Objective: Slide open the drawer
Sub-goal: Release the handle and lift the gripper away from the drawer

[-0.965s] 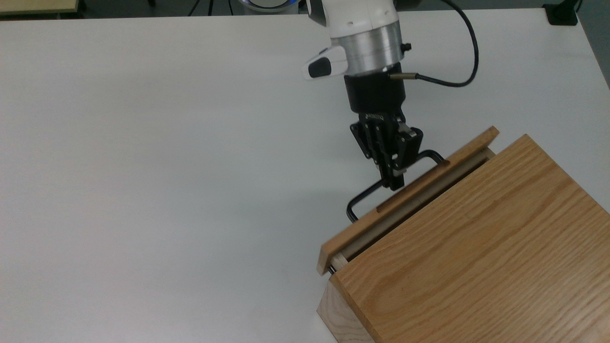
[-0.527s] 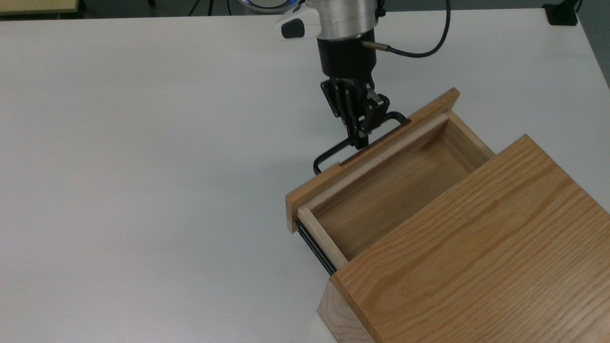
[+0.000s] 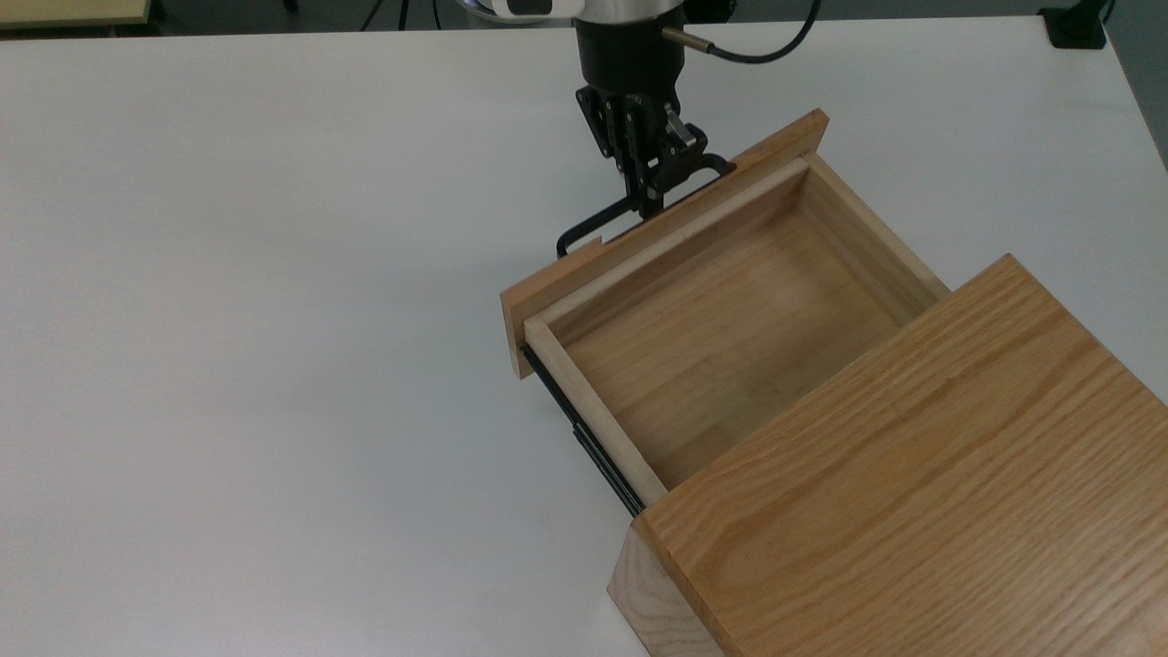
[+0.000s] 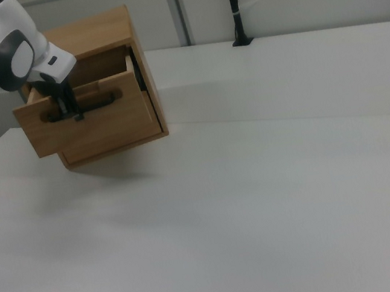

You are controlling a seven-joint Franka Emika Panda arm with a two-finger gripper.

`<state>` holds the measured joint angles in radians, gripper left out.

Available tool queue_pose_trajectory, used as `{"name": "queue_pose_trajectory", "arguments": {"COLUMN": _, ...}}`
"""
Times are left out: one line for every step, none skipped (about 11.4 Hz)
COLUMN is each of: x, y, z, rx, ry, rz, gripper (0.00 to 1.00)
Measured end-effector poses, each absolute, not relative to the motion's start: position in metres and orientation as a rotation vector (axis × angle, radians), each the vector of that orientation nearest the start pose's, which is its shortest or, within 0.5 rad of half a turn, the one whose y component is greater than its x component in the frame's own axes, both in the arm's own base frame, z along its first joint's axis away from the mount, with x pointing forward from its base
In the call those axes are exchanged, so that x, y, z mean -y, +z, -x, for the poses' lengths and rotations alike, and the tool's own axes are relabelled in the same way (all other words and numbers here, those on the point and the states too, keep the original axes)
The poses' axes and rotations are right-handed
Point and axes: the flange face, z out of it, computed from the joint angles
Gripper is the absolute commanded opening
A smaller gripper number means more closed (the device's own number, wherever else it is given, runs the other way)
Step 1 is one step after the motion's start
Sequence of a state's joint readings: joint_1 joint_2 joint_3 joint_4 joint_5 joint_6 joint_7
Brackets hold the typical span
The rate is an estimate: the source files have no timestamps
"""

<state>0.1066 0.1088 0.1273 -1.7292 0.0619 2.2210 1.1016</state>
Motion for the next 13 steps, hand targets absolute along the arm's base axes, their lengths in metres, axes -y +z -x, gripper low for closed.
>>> {"name": "queue_pose_trajectory", "arguments": {"x": -0.144, "y": 0.55, "z": -0.604, "rx": -1.229, "ry": -0.362, "rz": 2.556, "gripper": 0.16}}
{"name": "queue_pose_trajectory", "arguments": {"x": -0.143, "y": 0.551, "z": -0.596, "rx": -1.227, "ry": -0.357, "rz": 2.567, "gripper": 0.36}}
{"name": "queue_pose_trajectory", "arguments": {"x": -0.142, "y": 0.553, "z": -0.589, "rx": -1.216, "ry": -0.351, "rz": 2.583, "gripper": 0.94}}
{"name": "queue_pose_trajectory", "arguments": {"x": -0.142, "y": 0.555, "z": -0.583, "rx": -1.213, "ry": -0.337, "rz": 2.598, "gripper": 1.0}}
{"name": "queue_pose_trajectory", "arguments": {"x": -0.14, "y": 0.556, "z": -0.579, "rx": -1.22, "ry": -0.319, "rz": 2.611, "gripper": 1.0}}
{"name": "queue_pose_trajectory", "arguments": {"x": -0.134, "y": 0.557, "z": -0.577, "rx": -1.235, "ry": -0.306, "rz": 2.617, "gripper": 1.0}}
{"name": "queue_pose_trajectory", "arguments": {"x": -0.127, "y": 0.559, "z": -0.577, "rx": -1.249, "ry": -0.305, "rz": 2.614, "gripper": 1.0}}
{"name": "queue_pose_trajectory", "arguments": {"x": -0.117, "y": 0.564, "z": -0.576, "rx": -1.262, "ry": -0.301, "rz": 2.618, "gripper": 1.0}}
{"name": "queue_pose_trajectory", "arguments": {"x": -0.106, "y": 0.571, "z": -0.573, "rx": -1.27, "ry": -0.295, "rz": 2.626, "gripper": 1.0}}
{"name": "queue_pose_trajectory", "arguments": {"x": -0.094, "y": 0.583, "z": -0.57, "rx": -1.267, "ry": -0.305, "rz": 2.631, "gripper": 1.0}}
{"name": "queue_pose_trajectory", "arguments": {"x": -0.084, "y": 0.596, "z": -0.566, "rx": -1.27, "ry": -0.328, "rz": 2.62, "gripper": 1.0}}
{"name": "queue_pose_trajectory", "arguments": {"x": -0.074, "y": 0.609, "z": -0.564, "rx": -1.264, "ry": -0.341, "rz": 2.608, "gripper": 1.0}}
{"name": "queue_pose_trajectory", "arguments": {"x": -0.064, "y": 0.622, "z": -0.562, "rx": -1.214, "ry": -0.327, "rz": 2.624, "gripper": 1.0}}
